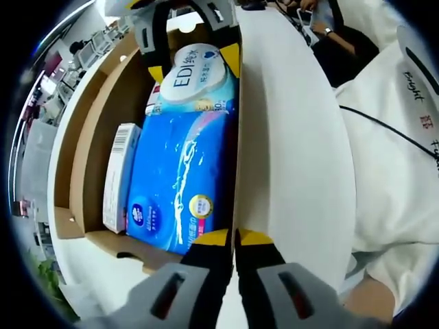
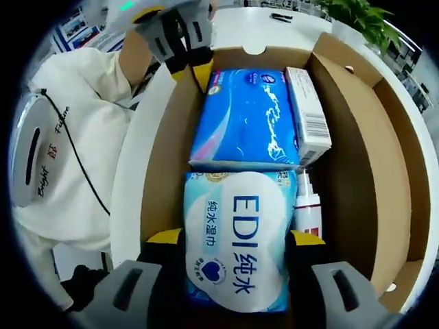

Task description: Operate the shoe box by opening the lid, removing the specified soft item, and placing it in the target area until the item is outside and the box remains undamaged.

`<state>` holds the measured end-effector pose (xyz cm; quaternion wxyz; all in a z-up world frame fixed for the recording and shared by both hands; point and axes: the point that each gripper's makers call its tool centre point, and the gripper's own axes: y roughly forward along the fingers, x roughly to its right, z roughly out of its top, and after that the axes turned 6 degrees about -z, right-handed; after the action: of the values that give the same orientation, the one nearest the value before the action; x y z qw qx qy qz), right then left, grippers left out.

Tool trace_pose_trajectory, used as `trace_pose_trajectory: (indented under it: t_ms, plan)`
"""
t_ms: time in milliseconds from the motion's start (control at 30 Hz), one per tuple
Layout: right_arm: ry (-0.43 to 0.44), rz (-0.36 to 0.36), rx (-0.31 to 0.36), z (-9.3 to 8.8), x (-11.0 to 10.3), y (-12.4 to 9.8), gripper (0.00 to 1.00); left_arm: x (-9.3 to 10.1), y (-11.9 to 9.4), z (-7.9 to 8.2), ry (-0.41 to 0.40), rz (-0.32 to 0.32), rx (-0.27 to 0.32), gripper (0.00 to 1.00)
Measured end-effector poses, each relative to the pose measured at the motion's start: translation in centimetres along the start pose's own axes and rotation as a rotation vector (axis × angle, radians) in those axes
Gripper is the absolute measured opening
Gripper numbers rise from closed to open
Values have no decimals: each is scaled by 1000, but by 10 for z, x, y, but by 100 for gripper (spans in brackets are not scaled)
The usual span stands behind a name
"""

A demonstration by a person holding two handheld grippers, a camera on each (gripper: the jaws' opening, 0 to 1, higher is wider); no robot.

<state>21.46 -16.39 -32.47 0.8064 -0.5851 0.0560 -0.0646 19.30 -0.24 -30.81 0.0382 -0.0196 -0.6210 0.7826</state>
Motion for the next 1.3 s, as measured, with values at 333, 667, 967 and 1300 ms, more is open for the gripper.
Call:
trace_pose_trajectory:
  t_ms: [333, 667, 967, 1300]
  plan:
    - [39, -56, -98, -7, 14, 8, 65, 0, 1, 1, -5, -2, -2, 2]
    - [55, -88, -117, -7, 15, 16, 67, 0, 9, 1, -2, -14, 10, 2]
    - [37, -83, -165, -7, 15, 22, 69, -1, 7, 2, 15, 7, 14, 3]
    - [-2, -103, -237, -8, 16, 23, 69, -1, 6, 1, 7, 41, -16, 4]
